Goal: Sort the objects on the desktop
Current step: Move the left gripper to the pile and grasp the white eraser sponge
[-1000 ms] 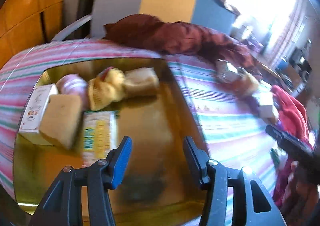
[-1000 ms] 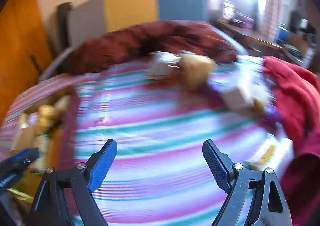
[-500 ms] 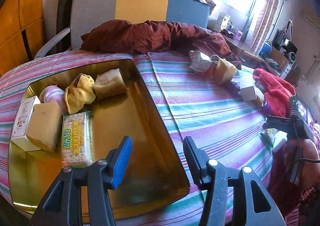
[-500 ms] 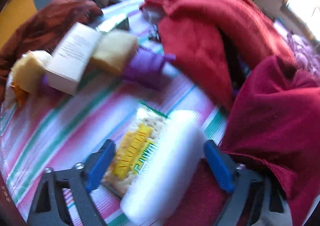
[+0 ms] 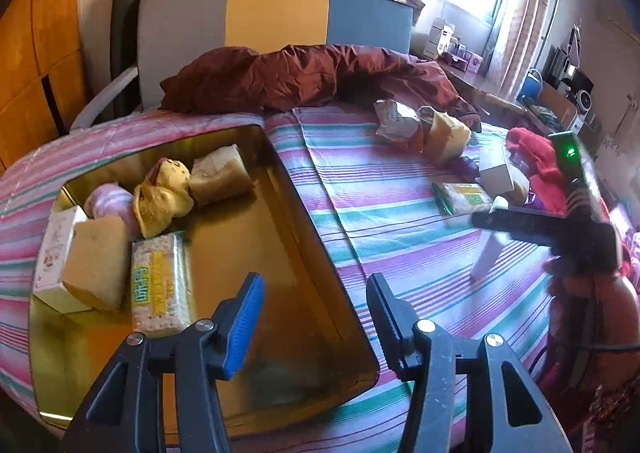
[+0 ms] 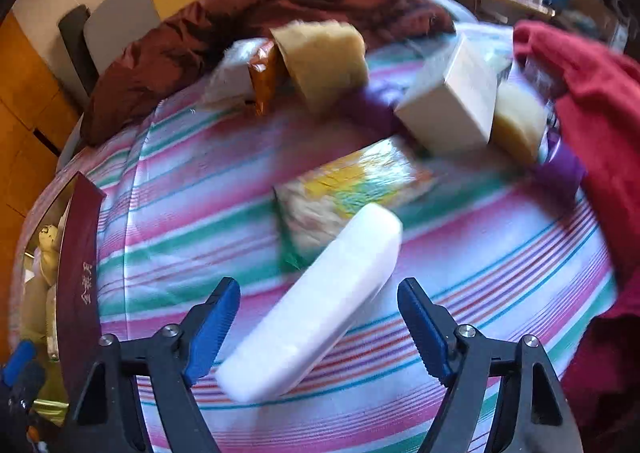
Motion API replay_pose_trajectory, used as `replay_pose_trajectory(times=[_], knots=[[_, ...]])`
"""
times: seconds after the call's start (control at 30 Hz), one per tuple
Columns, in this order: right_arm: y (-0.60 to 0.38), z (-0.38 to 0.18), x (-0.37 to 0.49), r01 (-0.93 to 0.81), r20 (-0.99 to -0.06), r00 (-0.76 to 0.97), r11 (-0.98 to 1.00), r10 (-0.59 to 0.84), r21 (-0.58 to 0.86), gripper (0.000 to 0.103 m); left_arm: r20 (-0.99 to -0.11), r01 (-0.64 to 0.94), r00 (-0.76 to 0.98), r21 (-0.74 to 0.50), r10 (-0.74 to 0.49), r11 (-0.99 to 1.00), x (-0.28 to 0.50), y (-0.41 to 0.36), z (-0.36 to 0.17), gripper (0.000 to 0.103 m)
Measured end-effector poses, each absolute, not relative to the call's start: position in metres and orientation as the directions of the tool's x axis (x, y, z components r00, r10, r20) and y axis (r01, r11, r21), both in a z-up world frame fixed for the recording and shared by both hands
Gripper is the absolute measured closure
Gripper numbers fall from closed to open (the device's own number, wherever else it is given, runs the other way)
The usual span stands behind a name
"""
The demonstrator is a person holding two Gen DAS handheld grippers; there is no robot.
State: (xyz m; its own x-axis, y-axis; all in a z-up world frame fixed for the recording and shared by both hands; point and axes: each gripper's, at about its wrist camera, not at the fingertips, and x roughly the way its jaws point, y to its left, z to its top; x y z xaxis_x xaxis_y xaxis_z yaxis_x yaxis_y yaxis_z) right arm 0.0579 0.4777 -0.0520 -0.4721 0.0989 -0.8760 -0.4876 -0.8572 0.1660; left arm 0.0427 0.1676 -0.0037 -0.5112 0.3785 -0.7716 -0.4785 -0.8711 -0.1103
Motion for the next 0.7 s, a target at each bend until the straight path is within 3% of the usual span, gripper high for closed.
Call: replay_pose_trajectory(times=[0.23,0.37,0.5,0.63,0.7], knots=[[0.512,-0.044,0.085,-0.585,-0.867,-0.482,-0.784,0.128,0.209,0.021,-0.769,-0.483,-0.486,-0.161,0.416,-0.861,0.044,0.176,-0.005,0.049],[0.521,-0.051,0.097,-0.584,-0.880,-0.469,-0.774,0.075,0.245,0.028,-0.777,-0.524,-0.458,-0.156,0.431,-0.837,0.050,0.195,-0.004,0.049],[0.534,-0.046,0.105,-0.624,-0.879,-0.450,-0.760,0.156,0.184,0.028,-0.773,-0.568,-0.446,-0.147,0.452,-0.810,0.055,0.217,0.001,0.048],[0.557,-0.039,0.105,-0.606,-0.850,-0.516,-0.747,0.107,0.273,0.027,-0.784,-0.620,-0.386,-0.169,0.486,-0.766,0.055,0.254,-0.004,0.048],[0.563,-0.035,0.105,-0.564,-0.820,-0.565,-0.769,0.093,0.301,0.022,-0.792,-0.650,-0.357,-0.169,0.495,-0.740,0.056,0.276,-0.009,0.044]])
